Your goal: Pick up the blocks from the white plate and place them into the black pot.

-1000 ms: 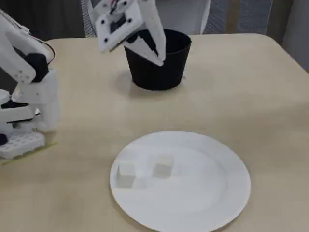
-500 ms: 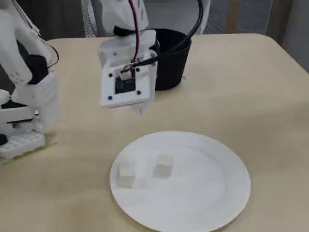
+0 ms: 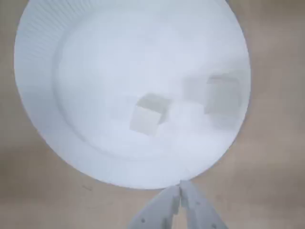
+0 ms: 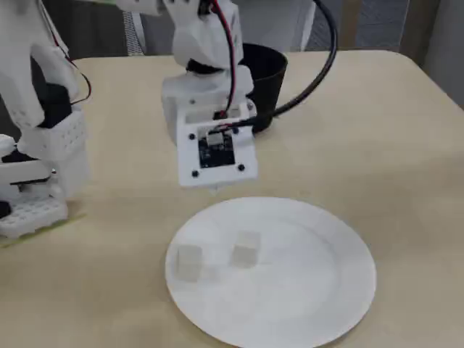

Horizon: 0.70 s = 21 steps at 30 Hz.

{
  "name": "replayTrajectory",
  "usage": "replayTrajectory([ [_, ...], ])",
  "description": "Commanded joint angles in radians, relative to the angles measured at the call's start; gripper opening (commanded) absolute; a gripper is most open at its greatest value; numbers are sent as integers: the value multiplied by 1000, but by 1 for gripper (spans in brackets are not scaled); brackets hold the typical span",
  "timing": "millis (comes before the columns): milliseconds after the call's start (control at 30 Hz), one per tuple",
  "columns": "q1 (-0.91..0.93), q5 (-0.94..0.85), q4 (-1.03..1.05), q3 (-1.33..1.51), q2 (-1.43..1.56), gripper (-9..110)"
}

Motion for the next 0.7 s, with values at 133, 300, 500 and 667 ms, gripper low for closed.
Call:
replayTrajectory([
  [133, 0, -32, 60, -152, -135, -2],
  [300, 2, 5, 57, -152, -202, -2],
  [500, 15, 75, 43, -150, -225, 5],
  [667, 31, 109, 2, -120, -172, 24],
])
